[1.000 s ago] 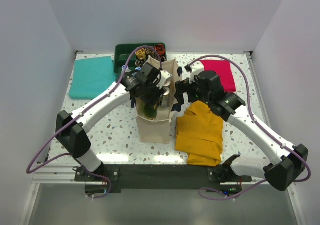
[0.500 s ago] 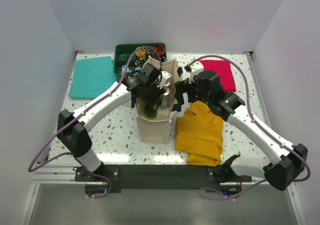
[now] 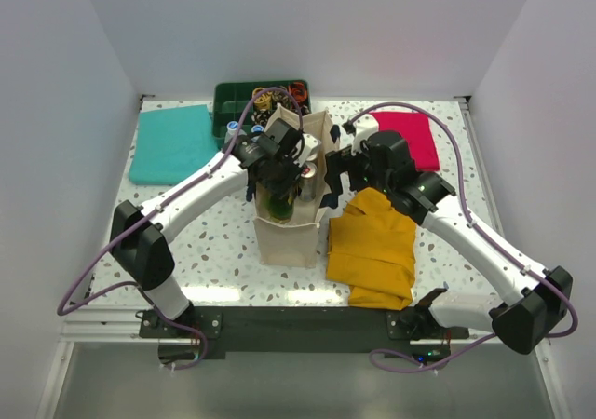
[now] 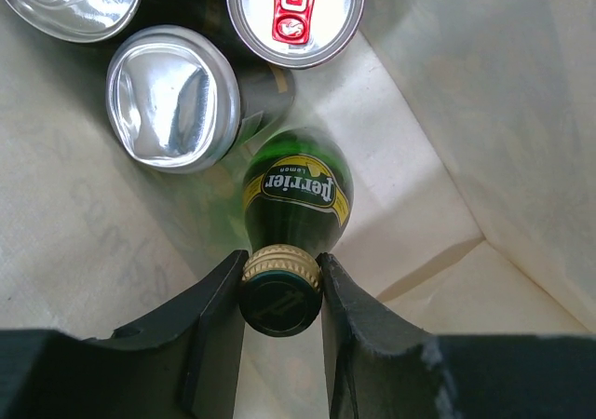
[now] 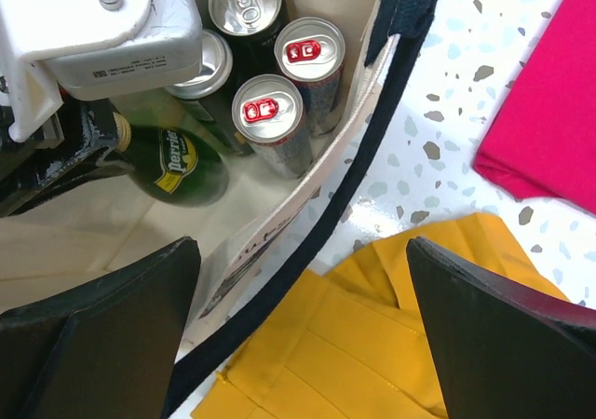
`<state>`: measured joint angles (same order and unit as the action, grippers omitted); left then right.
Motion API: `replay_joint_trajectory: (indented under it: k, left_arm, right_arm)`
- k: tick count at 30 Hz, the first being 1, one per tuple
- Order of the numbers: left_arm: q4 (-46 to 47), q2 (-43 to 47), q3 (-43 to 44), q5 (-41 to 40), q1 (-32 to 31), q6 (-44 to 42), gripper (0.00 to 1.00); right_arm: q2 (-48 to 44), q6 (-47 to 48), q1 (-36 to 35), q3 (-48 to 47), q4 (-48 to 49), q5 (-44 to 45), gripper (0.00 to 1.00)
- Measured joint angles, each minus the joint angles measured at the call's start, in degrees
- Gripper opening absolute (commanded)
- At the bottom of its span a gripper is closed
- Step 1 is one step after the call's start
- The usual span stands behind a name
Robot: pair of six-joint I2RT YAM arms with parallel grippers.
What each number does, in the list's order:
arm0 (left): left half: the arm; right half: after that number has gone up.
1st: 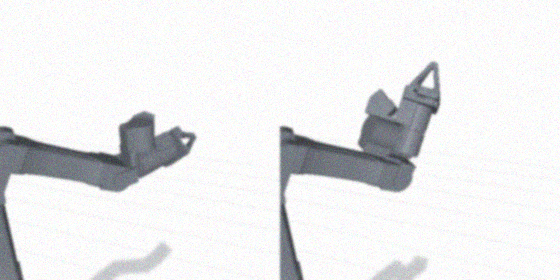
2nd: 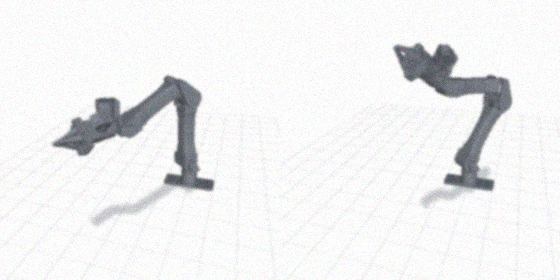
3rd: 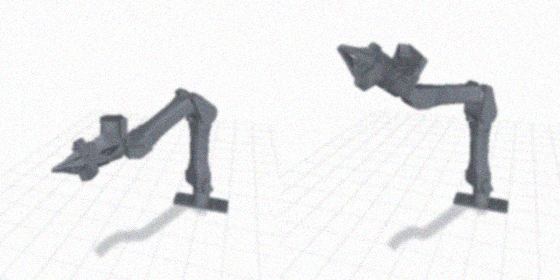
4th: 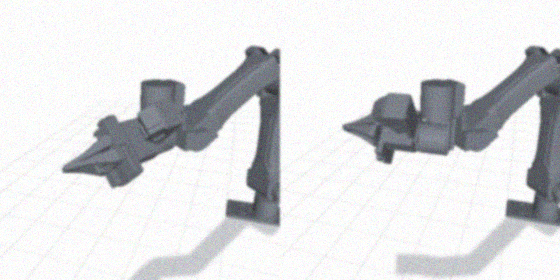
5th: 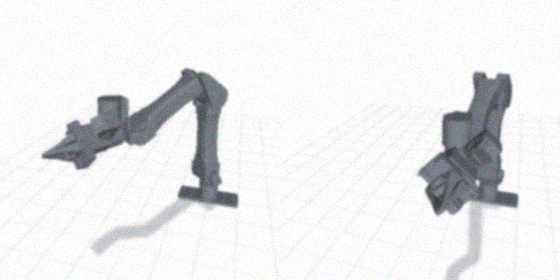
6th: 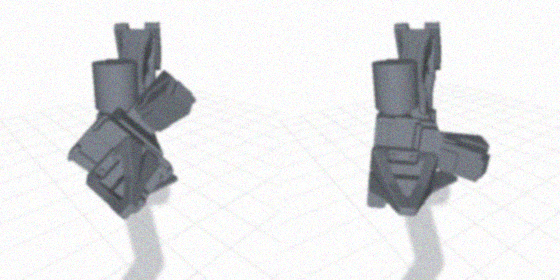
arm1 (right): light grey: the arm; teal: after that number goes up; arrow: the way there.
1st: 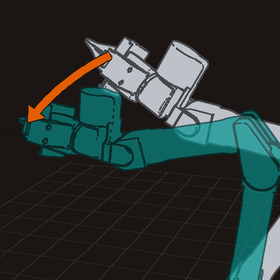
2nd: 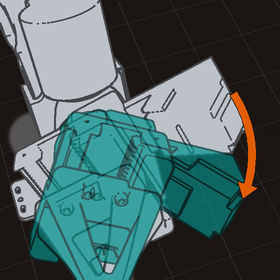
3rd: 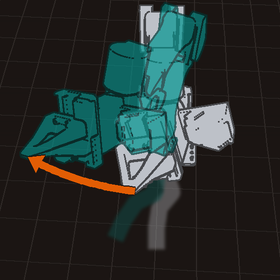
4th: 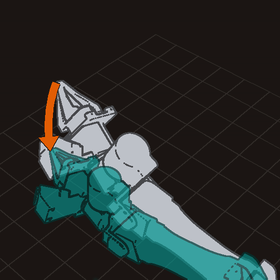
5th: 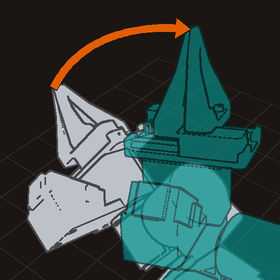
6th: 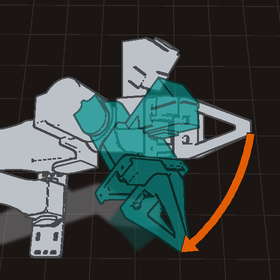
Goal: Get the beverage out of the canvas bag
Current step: Take out the drink from the canvas bag.
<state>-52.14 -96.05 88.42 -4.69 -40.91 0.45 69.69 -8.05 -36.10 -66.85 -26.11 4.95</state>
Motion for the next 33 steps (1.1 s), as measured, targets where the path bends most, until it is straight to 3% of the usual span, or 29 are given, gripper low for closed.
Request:
replay_joint_trajectory:
  k: [20,33]
  left_arm:
    - [0.0,2.5,0.1,0.9,0.0,-0.7,0.00]
    - [-3.7,3.1,7.2,1.0,0.0,-1.2,0.00]
  right_arm:
    - [1.3,0.0,0.0,-0.5,0.0,-0.1,0.98]
    - [1.3,0.0,0.0,-0.5,0.0,0.0,0.98]
